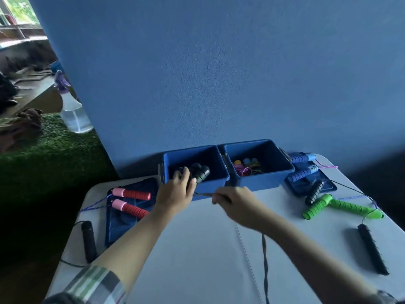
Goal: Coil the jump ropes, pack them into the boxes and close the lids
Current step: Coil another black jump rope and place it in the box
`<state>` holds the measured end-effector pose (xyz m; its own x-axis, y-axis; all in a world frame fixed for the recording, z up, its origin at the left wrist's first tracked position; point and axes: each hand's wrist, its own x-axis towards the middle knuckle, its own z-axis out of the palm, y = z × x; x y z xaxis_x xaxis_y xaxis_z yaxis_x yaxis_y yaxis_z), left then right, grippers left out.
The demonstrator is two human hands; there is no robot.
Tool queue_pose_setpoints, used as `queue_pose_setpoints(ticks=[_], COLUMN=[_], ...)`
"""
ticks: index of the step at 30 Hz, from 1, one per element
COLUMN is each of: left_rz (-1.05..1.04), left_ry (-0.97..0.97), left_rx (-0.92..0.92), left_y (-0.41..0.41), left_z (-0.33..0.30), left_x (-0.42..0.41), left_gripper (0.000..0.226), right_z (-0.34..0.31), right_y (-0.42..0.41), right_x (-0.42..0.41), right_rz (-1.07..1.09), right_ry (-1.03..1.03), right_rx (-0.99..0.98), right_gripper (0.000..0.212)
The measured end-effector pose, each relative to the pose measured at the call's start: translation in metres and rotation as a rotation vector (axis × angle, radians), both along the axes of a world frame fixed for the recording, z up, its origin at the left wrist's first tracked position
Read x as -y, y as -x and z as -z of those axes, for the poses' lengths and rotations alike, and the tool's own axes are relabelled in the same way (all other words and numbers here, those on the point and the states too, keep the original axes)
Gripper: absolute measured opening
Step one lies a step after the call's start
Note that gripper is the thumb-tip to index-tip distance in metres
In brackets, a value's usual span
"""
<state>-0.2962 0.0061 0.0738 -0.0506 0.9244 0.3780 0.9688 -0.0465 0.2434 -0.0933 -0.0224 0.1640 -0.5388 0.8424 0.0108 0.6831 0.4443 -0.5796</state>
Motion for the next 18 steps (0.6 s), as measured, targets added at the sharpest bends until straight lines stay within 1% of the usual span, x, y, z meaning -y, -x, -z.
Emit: queue_pose_setpoints(ticks=[2, 4, 8, 11, 15, 18], left_rz=[0.126, 0.263, 0.464, 0.604, 0.661, 0.678], left_ry=[-0.021, -0.052, -0.035, -0.026, 0.035, 0.069], left_rx=[-0.133, -0.173, -0.101, -0.071, 0.076, 0.159], left_y=[-0.008, -0.017, -0.026, -0.03, -0.036, -0.04], left_z=[0.006, 0.017, 0.026, 0.022, 0.013, 0.006], left_x=[0.007, 0.014, 0.027, 0.034, 0.046, 0.052], left_gripper=[0.057, 0.053, 0.046, 0.052, 0.066, 0.064], right_z=[-0.007, -0.004, 0.018, 0.028, 0.043, 0.059], right_y=[-0.009, -0.019, -0.038, -0.041, -0.047, -0.051], right_x=[-0.017, -0.035, -0.062, -0.067, -0.069, -0.069], right_rz=[-0.013, -0.014, 0.024, 0.0, -0.033, -0.026], right_ry=[0.014, 0.043, 0.096, 0.159, 0.299, 0.406], right_rx=[0.014, -0.045, -0.114, -0.123, -0.177, -0.276], right_gripper=[0.021, 0.029, 0.032, 0.032, 0.026, 0.015])
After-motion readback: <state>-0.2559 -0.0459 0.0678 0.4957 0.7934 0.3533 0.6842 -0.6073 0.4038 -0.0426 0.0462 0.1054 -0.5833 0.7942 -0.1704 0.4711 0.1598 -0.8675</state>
